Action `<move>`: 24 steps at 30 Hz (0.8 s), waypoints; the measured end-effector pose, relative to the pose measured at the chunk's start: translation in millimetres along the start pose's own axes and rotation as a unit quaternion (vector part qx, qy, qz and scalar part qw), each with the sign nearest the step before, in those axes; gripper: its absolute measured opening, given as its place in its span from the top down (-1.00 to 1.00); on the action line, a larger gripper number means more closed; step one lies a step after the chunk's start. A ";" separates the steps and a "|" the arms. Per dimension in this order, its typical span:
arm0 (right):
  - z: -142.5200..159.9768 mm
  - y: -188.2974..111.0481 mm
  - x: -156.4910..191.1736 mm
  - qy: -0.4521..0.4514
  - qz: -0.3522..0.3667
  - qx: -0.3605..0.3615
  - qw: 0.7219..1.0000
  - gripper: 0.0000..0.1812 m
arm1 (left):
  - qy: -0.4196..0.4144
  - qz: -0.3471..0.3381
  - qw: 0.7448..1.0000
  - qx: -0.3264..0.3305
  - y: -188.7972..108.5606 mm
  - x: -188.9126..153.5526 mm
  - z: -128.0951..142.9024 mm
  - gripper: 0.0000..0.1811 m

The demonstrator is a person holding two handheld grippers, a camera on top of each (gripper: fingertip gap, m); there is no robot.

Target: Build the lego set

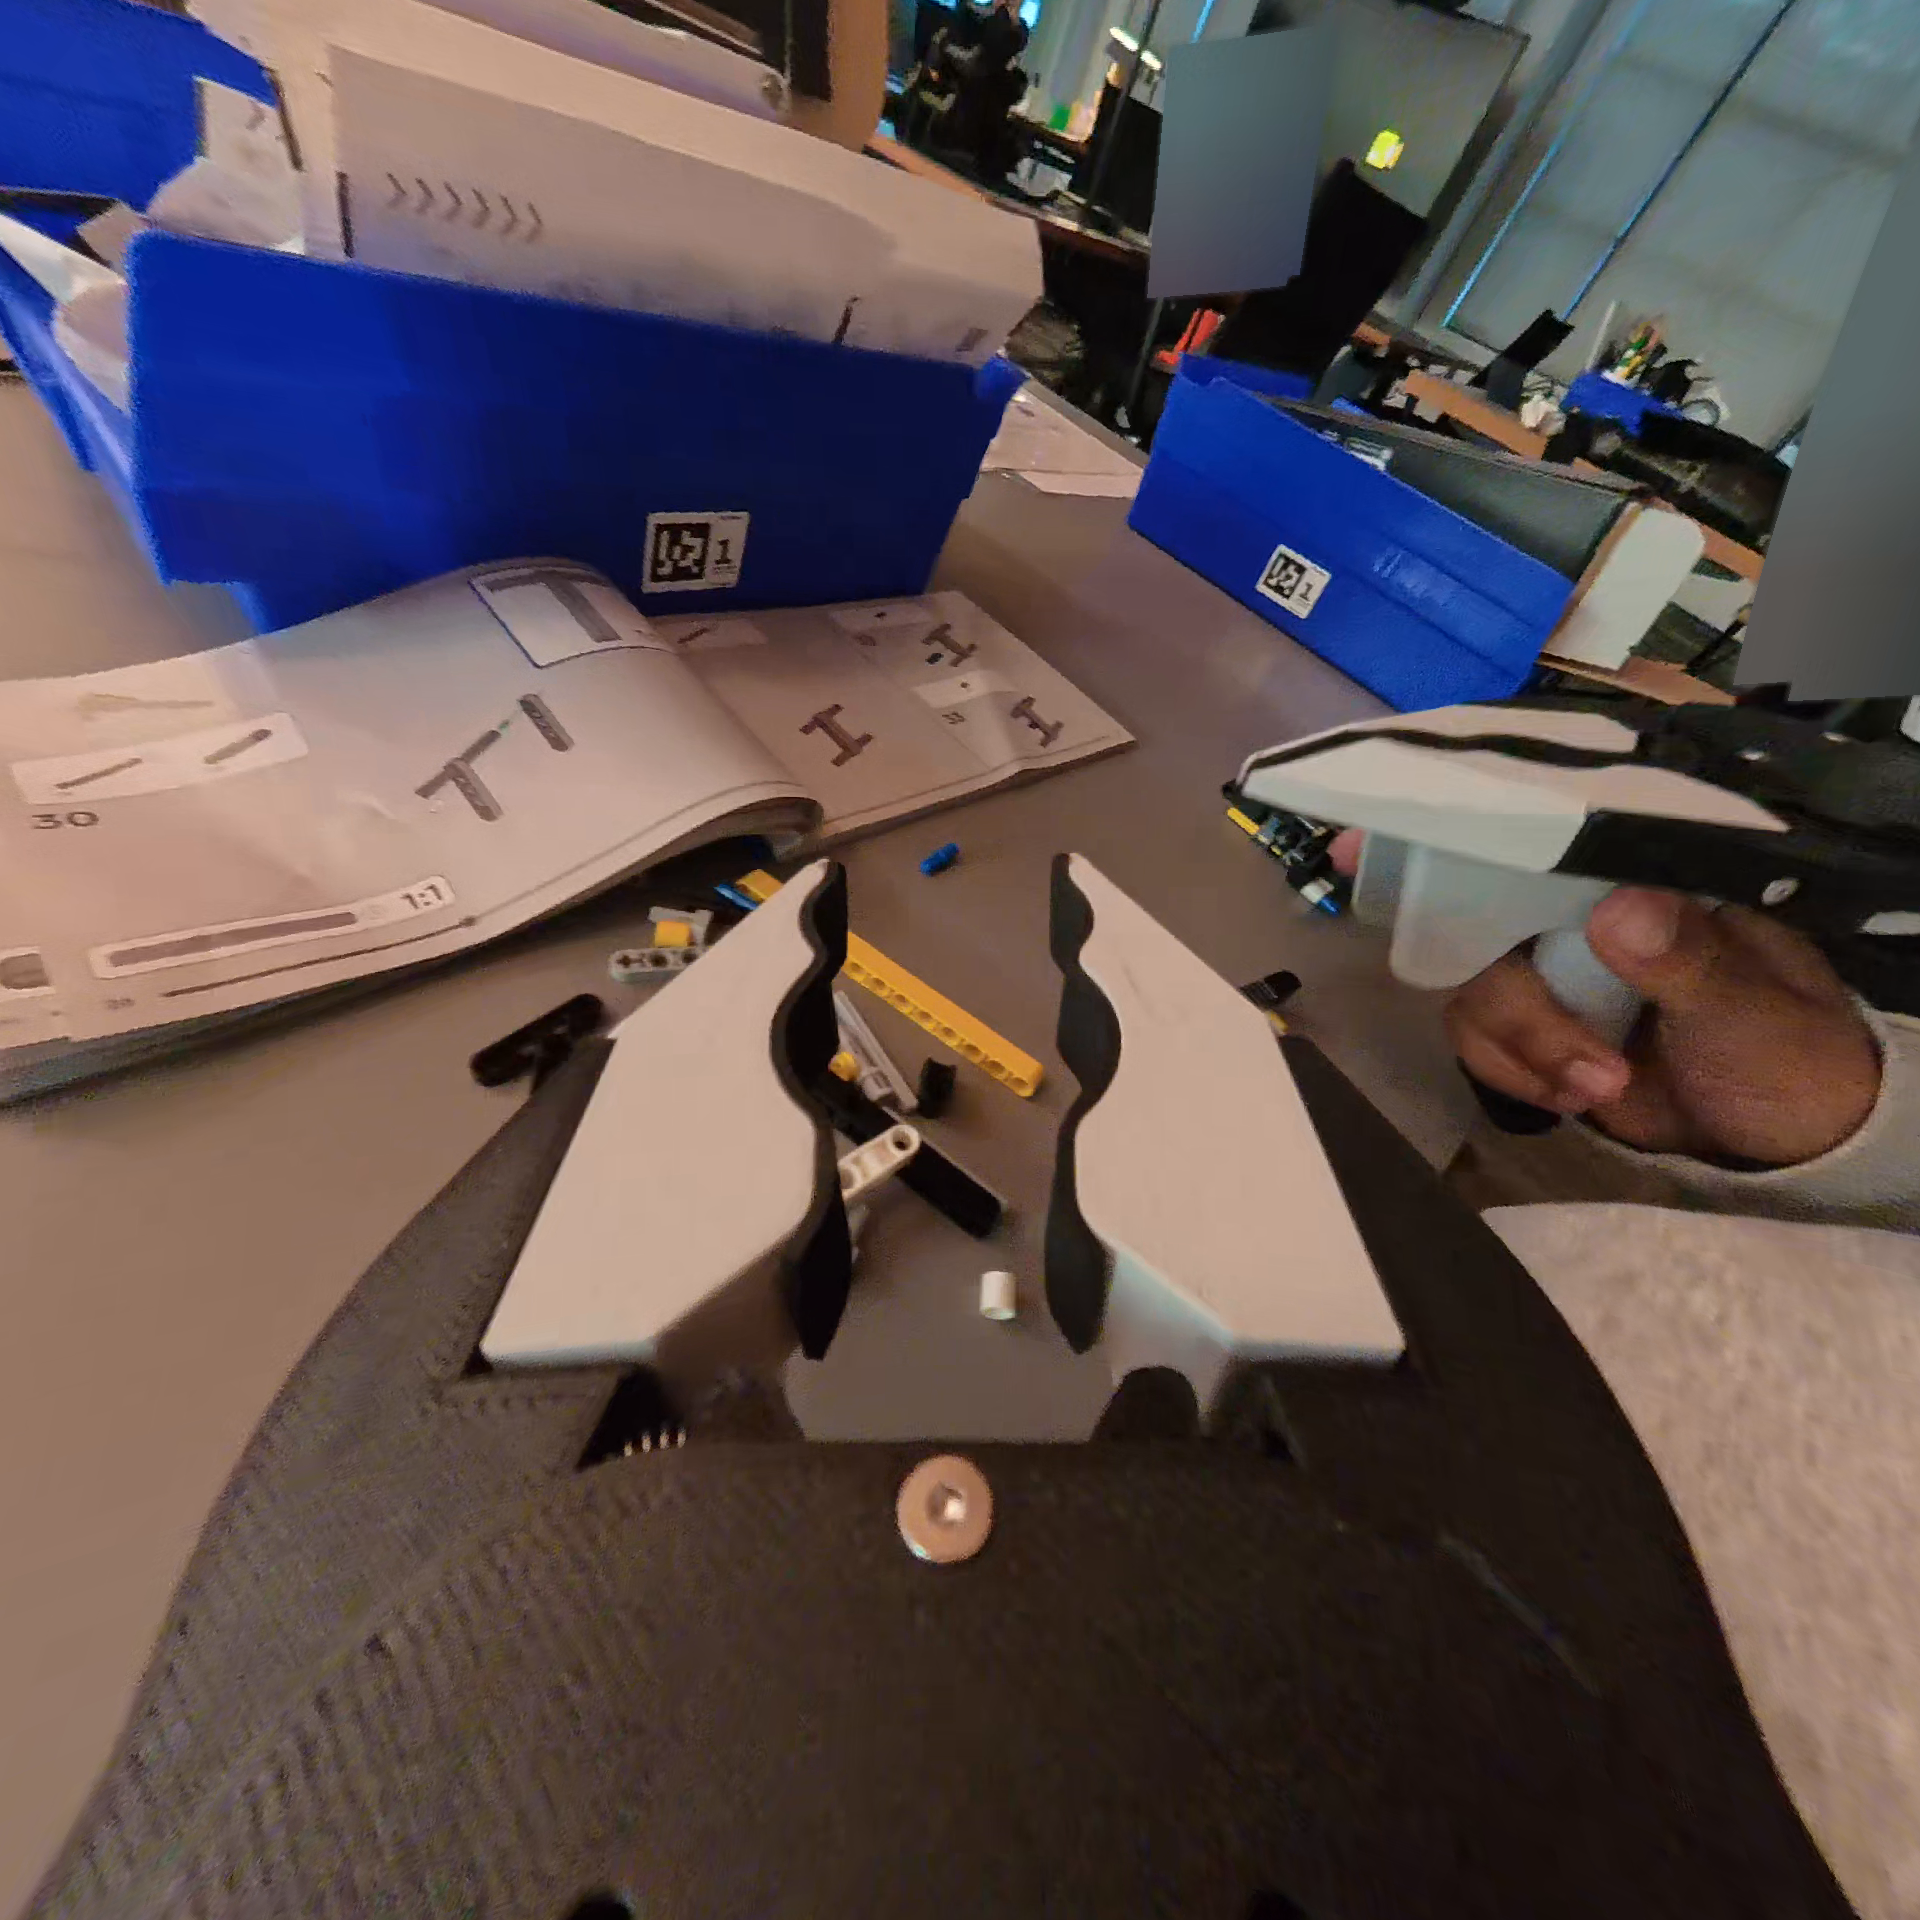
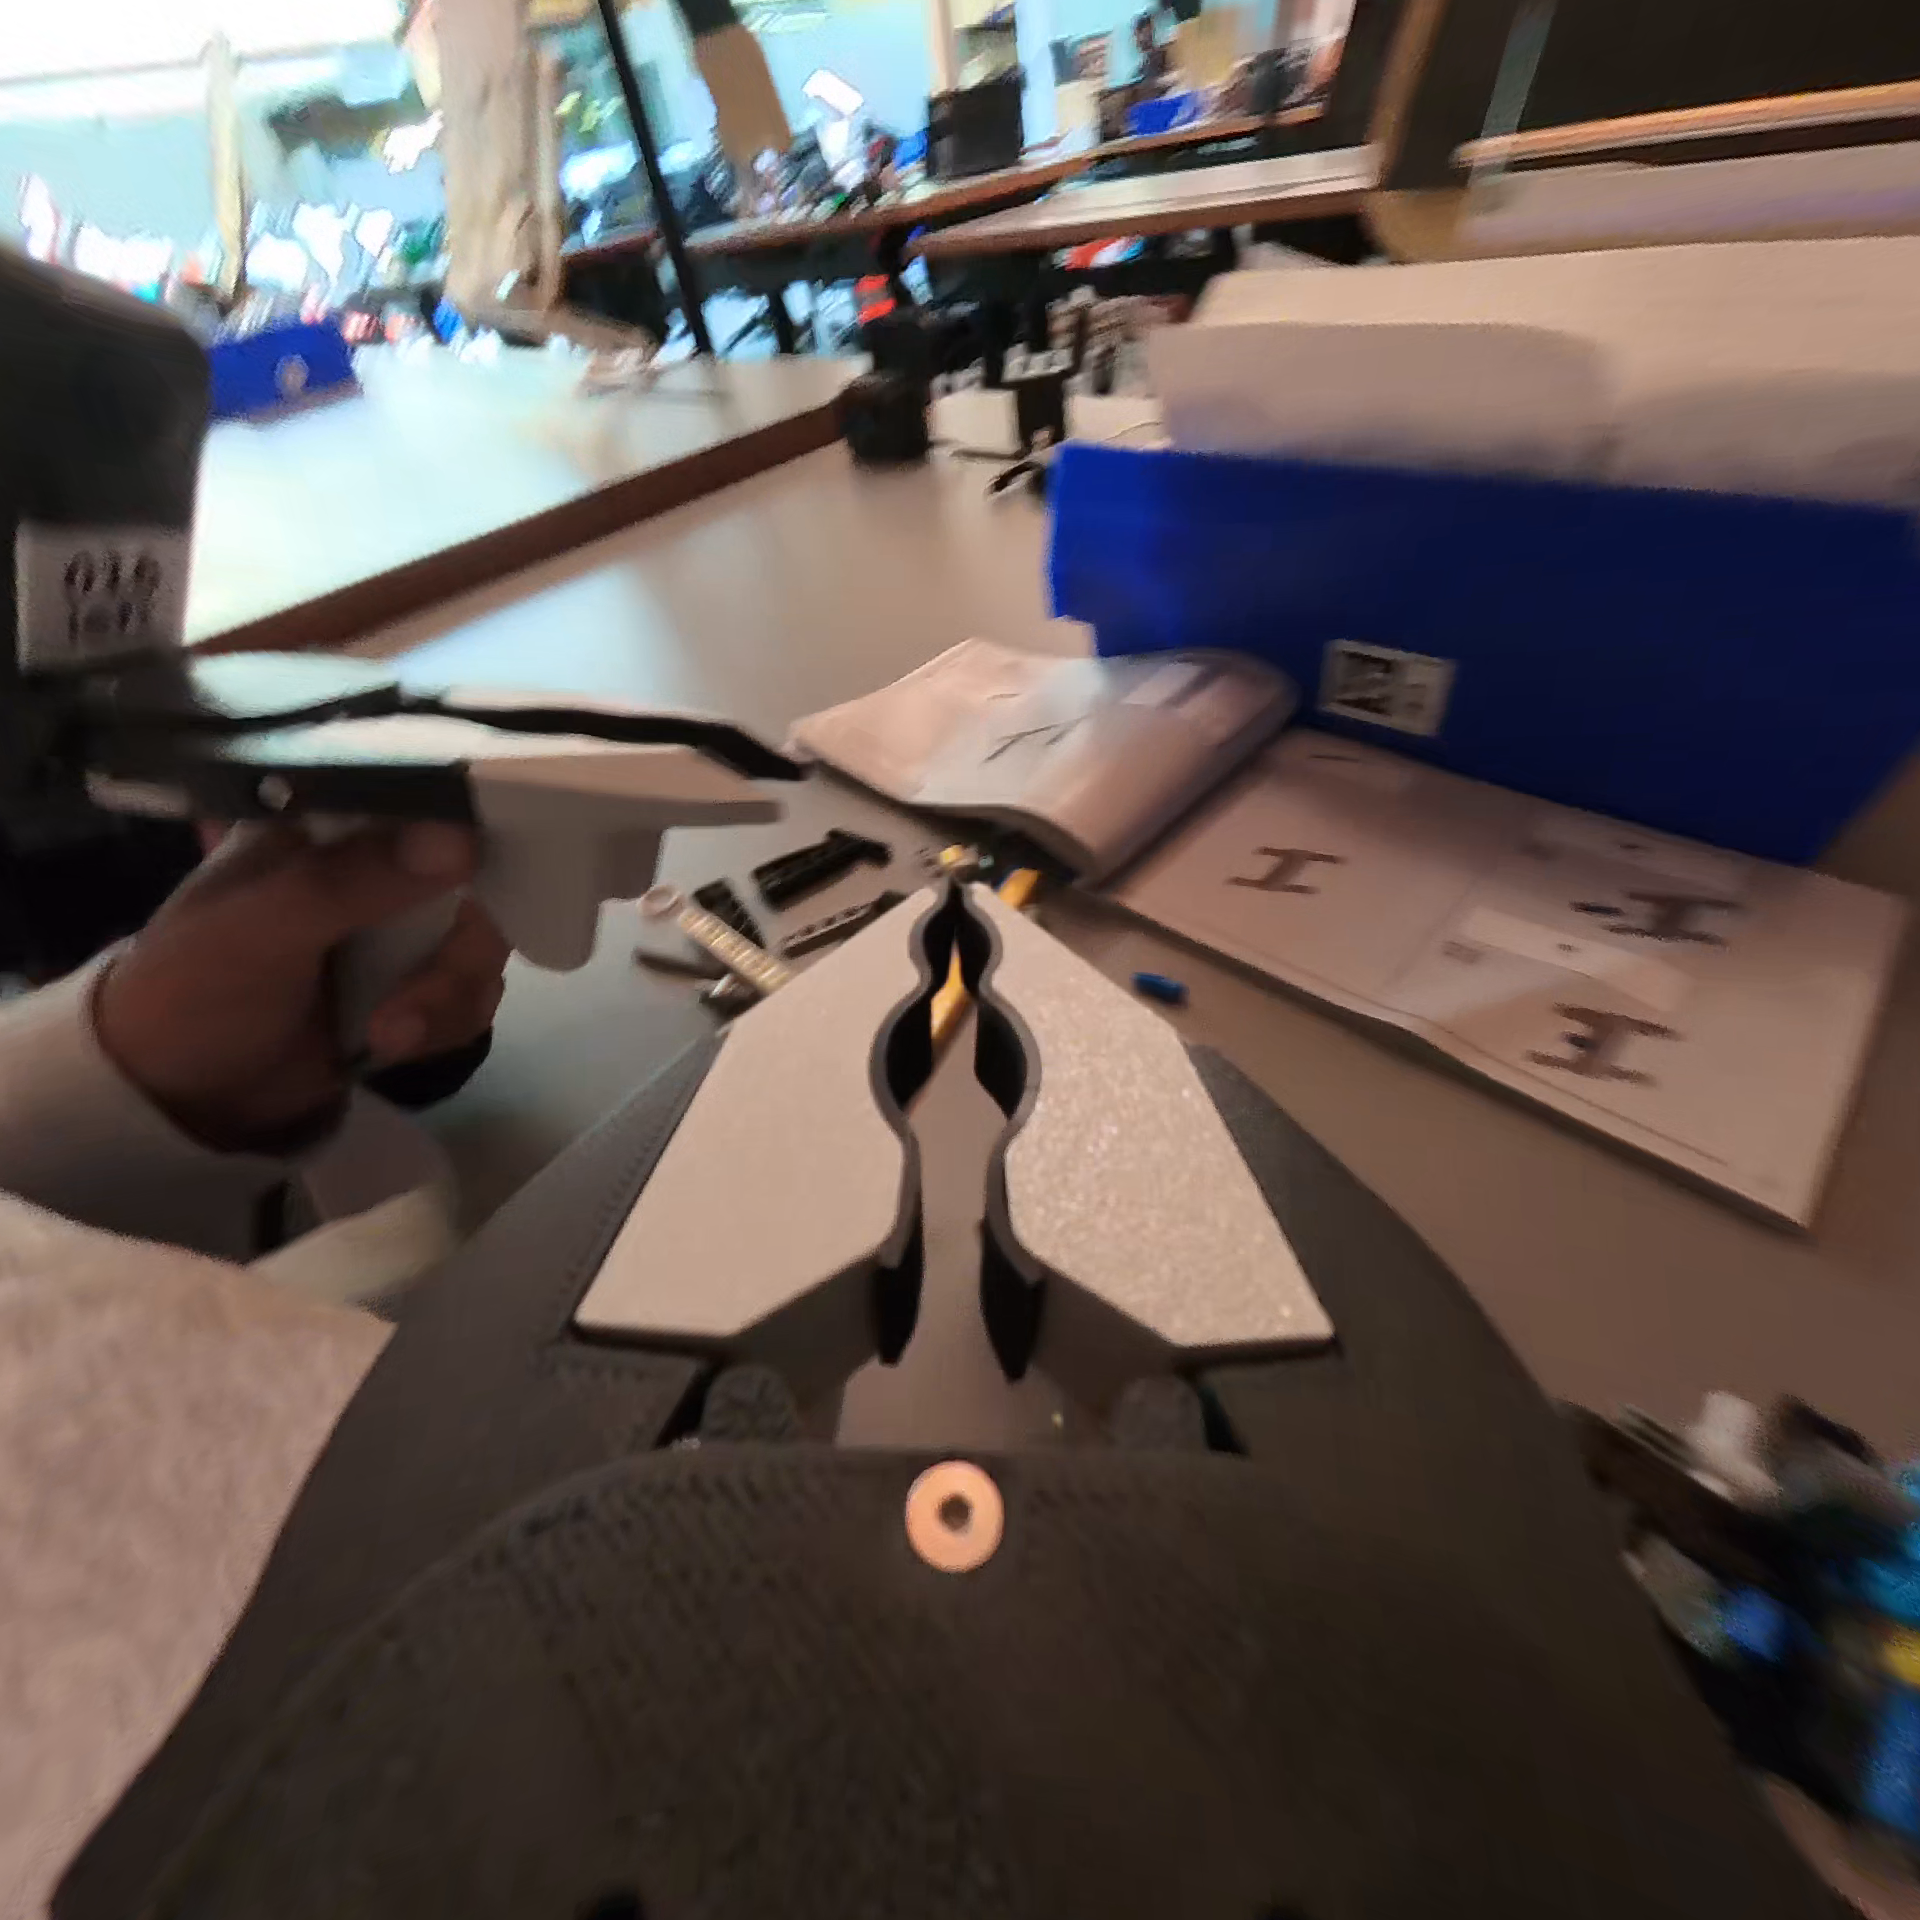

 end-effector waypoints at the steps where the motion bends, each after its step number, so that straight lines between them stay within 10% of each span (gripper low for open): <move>1: 2.0 2.2 5.7 -0.011 -0.010 0.003 1.000 1.00 | 0.003 0.003 1.000 0.000 1.1 -3.0 1.1 0.55; 24: 15.9 6.7 4.7 -0.030 -0.028 0.028 0.999 0.94 | 0.054 -0.018 0.998 0.030 19.0 -23.5 6.9 1.00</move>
Point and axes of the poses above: each gripper's, where its closed fingertips meet, y out along the fingers, z out of its underside, x = y × z across the jaws, the point moved 10 cm from there along -y, back along the fingers, and after that the axes turned 4 degrees about z, right-handed, at the moved point
